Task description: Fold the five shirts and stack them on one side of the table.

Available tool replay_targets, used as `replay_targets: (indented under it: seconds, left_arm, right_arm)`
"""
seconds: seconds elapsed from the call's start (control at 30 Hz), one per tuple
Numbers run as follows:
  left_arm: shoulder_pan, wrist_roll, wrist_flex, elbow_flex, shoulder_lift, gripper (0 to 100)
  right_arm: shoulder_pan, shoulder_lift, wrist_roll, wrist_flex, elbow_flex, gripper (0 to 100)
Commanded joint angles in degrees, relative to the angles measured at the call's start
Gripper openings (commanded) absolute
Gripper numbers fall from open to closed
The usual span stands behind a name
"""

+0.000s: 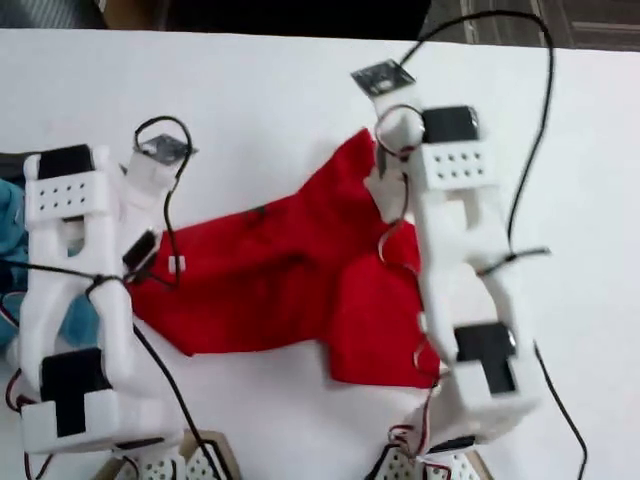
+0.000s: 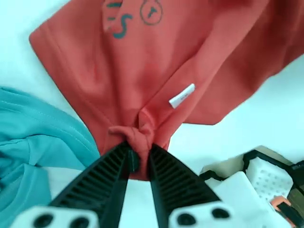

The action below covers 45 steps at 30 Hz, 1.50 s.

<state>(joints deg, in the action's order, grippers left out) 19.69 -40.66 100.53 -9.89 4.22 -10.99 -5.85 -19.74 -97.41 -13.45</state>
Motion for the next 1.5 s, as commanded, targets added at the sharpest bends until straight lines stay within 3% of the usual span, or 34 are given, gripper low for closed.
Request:
replay_targets:
  seconds: [0.0,0.37,0.7,1.17,1.33,1.47]
  left_arm:
    - [-0.5,-2.0,1.8,-2.0,6.7,2]
    - [-0.4,-6.8,1.1,-20.2,21.5,2]
    - [-0.4,-6.9,-2.8,-24.6,21.4,2]
    - [-0.4,-6.4,-14.2,-31.1,21.4,3]
    - [-0.4,-6.4,-13.4,-29.7,21.5,20]
    - [-0.4,-5.5,-9.7,-20.1,21.7,29]
  right_arm:
    - [2.9,10.9,-2.6,-0.2,8.0,2.0]
    - [13.6,28.5,-14.2,4.6,37.5,2.0]
    - [13.9,42.7,-18.8,4.6,56.3,2.1]
    - [13.7,45.2,-21.6,5.6,60.0,2.8]
    - [13.7,45.7,-21.7,5.7,59.8,17.5]
    - [13.6,45.8,-21.7,5.8,55.8,25.2]
